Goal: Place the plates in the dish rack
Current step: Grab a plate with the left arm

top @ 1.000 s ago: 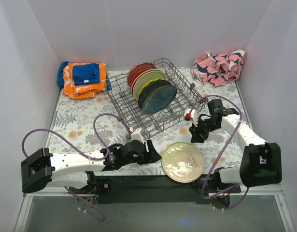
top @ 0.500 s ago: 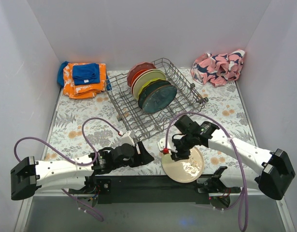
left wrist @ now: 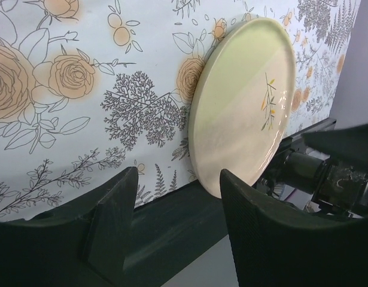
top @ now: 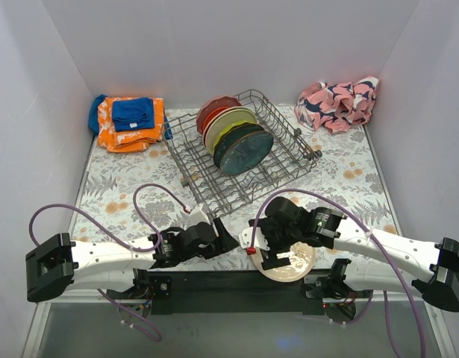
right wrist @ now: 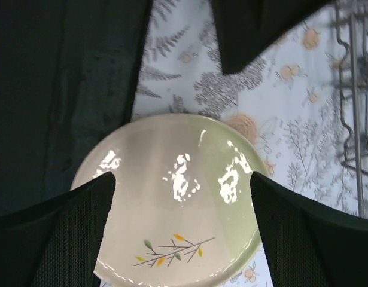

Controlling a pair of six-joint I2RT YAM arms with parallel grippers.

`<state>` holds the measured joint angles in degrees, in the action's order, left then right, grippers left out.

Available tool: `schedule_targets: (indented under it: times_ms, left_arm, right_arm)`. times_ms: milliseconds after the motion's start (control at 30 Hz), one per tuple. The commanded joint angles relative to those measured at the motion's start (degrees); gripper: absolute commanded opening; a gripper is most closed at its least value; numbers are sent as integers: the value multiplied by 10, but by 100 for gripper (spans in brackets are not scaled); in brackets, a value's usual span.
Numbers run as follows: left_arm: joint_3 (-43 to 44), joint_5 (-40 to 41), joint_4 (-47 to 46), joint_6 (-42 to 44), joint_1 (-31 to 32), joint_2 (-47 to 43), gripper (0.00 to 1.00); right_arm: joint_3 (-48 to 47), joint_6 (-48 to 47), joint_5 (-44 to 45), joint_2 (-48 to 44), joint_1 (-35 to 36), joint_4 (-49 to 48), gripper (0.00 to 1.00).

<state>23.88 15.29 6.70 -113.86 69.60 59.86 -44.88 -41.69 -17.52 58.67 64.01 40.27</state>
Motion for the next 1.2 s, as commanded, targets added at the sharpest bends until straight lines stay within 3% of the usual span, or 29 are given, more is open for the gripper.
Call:
schedule_targets:
  times_ms: [0,67,167,367,567,800,933,1167]
  left_arm:
    - [1,0,-43,-91,3,19,54]
    - [1,1,-50,-88,3,23,53]
    - [-5,4,-86,-66,5,21,53]
    - [-18,10,-129,-22,14,26,53]
    - [-25,21,-144,-22,26,43,52]
    - [-17,27,-156,-26,34,77,50]
    - [-16,32,-159,-29,37,90,49]
    - [-9,45,-162,-31,44,101,45]
  right_arm:
    - [34,50,89,-15,-51,-91,98]
    - [33,44,86,-14,-118,-89,98]
    - [28,22,9,-12,-215,-56,94]
    - [84,-11,-103,-20,-323,-48,94]
    - [59,-38,-141,67,-411,-61,86]
    - [30,-74,-161,136,-472,-64,76]
    - [44,-45,-157,139,-475,-84,67]
    - [74,6,-139,132,-484,-125,61]
